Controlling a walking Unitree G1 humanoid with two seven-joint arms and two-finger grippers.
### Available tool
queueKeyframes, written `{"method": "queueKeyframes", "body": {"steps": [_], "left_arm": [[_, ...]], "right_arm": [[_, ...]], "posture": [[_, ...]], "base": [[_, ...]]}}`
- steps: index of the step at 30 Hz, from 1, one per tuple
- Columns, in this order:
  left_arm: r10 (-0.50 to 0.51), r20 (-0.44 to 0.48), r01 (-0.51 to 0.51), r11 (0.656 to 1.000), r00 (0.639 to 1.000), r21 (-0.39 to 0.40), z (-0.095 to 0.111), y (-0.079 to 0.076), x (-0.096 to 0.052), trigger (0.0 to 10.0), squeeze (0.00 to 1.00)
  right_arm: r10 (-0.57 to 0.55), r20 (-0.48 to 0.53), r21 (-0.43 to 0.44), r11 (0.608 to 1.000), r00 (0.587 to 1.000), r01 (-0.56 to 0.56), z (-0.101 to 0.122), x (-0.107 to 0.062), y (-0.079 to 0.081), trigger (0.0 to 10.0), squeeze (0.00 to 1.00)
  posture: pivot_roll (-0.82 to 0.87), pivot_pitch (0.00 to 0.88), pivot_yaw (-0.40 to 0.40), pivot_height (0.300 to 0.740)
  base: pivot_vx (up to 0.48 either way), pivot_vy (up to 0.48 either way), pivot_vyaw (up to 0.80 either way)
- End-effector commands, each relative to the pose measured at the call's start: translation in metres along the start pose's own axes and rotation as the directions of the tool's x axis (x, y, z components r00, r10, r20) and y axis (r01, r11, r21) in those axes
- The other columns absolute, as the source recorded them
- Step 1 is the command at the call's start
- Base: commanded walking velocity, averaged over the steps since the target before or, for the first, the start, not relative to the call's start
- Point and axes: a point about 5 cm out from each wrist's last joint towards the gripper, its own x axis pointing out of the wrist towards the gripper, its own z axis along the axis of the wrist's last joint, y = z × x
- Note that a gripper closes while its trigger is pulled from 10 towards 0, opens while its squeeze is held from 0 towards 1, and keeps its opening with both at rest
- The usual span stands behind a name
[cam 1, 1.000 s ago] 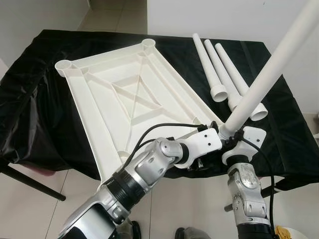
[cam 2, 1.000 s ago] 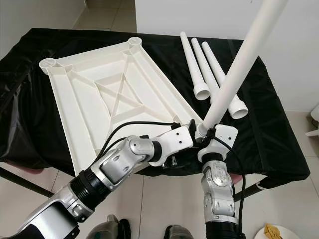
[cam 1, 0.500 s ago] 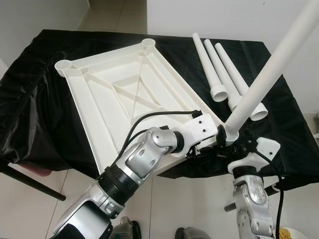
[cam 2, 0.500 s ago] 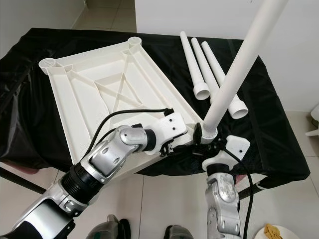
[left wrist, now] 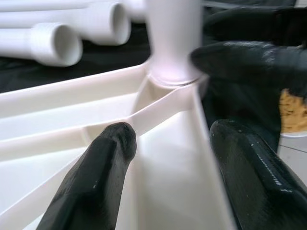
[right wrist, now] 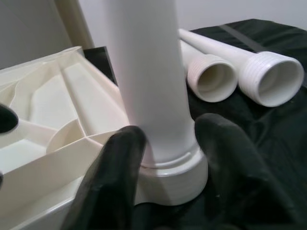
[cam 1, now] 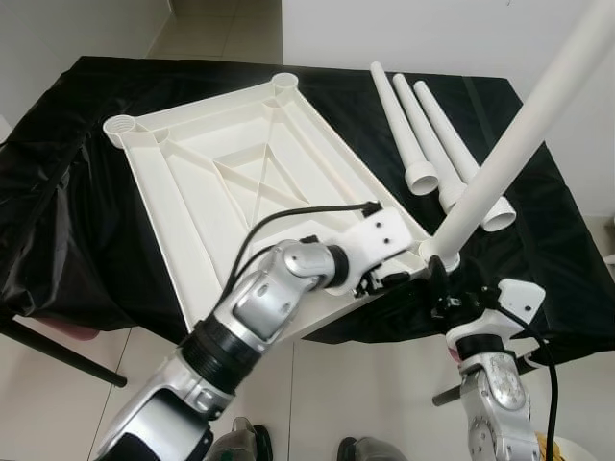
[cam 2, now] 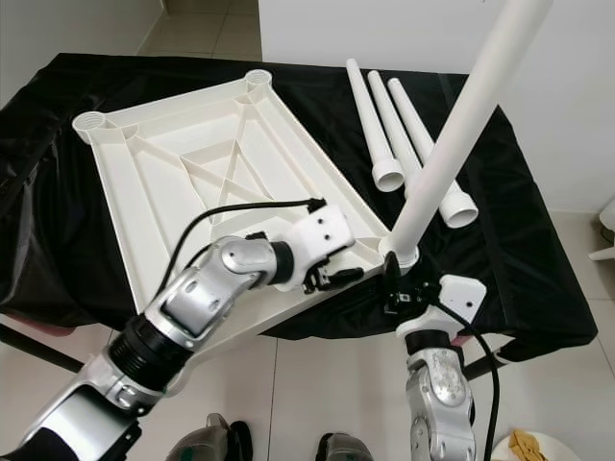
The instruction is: Building children table
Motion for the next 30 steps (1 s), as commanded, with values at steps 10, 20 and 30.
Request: {"method": "queueKeyframes", "body": {"steps": [10,20,30], "left_arm": [[0.079,0.028,-0.079,0.997,0.996,0.003,0.004,0.017,-0.034,10.0,0.0],[0.085,0.014,-0.085,0.996,0.996,-0.01,-0.002,0.017,-0.044,10.0,0.0],[0.041,0.023,-0.04,0.999,0.999,-0.015,0.0,0.005,-0.043,10.0,0.0]], "right_arm": [[0.038,-0.022,-0.013,0.999,0.999,-0.038,-0.001,0.019,-0.016,10.0,0.0],[0.063,-0.013,-0.014,0.998,0.998,-0.063,0.001,0.026,-0.02,10.0,0.0],[-0.085,-0.037,-0.044,0.996,0.996,0.083,-0.009,0.007,-0.046,10.0,0.0]], "posture": [[-0.04,0.113,0.012,0.74],[-0.03,0.104,-0.004,0.74],[-0.04,0.098,-0.009,0.74]], "base": [[0.0,0.0,0.0],[0.0,0.0,0.0],[0.0,0.0,0.0]]}}
